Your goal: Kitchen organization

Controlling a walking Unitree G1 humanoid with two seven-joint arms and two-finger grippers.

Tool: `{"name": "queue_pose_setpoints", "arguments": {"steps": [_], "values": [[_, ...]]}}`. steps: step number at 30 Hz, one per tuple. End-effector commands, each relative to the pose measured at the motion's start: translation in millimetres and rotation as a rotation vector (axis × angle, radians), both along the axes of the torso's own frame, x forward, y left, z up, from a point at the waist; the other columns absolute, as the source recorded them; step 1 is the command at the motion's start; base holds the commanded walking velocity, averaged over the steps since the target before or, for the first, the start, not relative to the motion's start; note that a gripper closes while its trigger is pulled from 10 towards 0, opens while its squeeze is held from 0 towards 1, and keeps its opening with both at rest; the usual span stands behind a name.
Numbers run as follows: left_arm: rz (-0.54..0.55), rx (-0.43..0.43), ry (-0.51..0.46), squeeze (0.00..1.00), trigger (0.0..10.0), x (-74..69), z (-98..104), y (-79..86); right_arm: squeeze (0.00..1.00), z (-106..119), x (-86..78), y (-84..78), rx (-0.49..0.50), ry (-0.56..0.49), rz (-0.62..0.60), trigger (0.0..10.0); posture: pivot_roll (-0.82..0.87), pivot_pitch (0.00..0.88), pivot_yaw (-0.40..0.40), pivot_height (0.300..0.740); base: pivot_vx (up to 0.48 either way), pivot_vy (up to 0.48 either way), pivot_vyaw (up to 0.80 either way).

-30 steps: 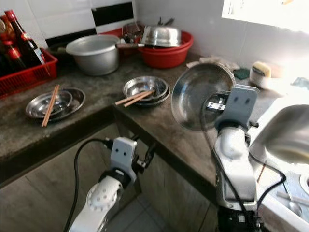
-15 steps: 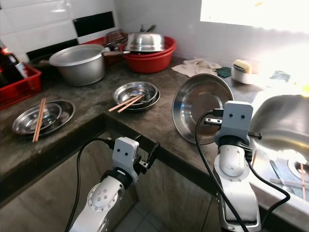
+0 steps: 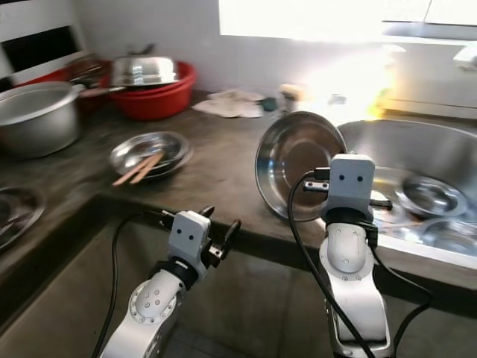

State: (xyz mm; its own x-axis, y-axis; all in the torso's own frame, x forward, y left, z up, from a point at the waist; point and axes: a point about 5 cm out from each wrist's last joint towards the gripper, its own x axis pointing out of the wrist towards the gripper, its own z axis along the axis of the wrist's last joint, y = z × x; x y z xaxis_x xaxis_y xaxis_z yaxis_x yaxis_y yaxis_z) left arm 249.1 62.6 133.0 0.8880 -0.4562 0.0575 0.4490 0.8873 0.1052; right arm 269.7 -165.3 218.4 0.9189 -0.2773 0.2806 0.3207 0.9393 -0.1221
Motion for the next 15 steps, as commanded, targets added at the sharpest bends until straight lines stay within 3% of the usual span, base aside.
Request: {"name": "queue_pose_setpoints", "arguments": {"steps": [1, 8, 12, 13, 14, 15], "values": [[-0.005, -0.018, 0.004, 0.0, 10.0, 3.4, 2.1, -1.4, 0.0, 14.2, -2.5, -3.0, 0.003, -0.076, -0.018, 0.0, 0.08, 0.0, 0.006, 0.74, 0.0, 0.0, -0.8], [0.01, 0.002, -0.015, 0.0, 10.0, 3.1, 2.5, 3.7, 0.0, 18.8, 1.4, -2.6, -0.001, -0.088, -0.015, 0.0, 0.09, 0.0, 0.0, 0.74, 0.0, 0.0, -0.8], [0.014, 0.018, -0.022, 0.0, 10.0, 2.0, 1.5, 3.7, 0.0, 20.5, 4.7, -0.9, -0.002, -0.088, -0.007, 0.0, 0.09, 0.0, -0.003, 0.74, 0.205, -0.355, -0.46], [0.02, 0.022, -0.025, 0.0, 10.0, 1.9, 1.4, 3.9, 0.0, 20.2, 6.1, 0.2, -0.005, -0.078, 0.001, 5.7, 0.09, 0.0, -0.003, 0.74, 0.277, -0.39, 0.0], [0.017, 0.02, -0.023, 0.0, 10.0, 1.7, 1.3, 3.4, 0.0, 20.4, 6.5, 0.6, -0.007, -0.078, 0.002, 5.7, 0.08, 0.0, -0.004, 0.74, 0.277, -0.39, 0.0], [0.015, 0.022, -0.023, 0.0, 10.0, 1.6, 1.3, 2.9, 0.0, 20.7, 7.0, 0.8, -0.008, -0.078, 0.004, 8.7, 0.08, 0.0, -0.004, 0.74, 0.281, -0.386, 0.0]]}}
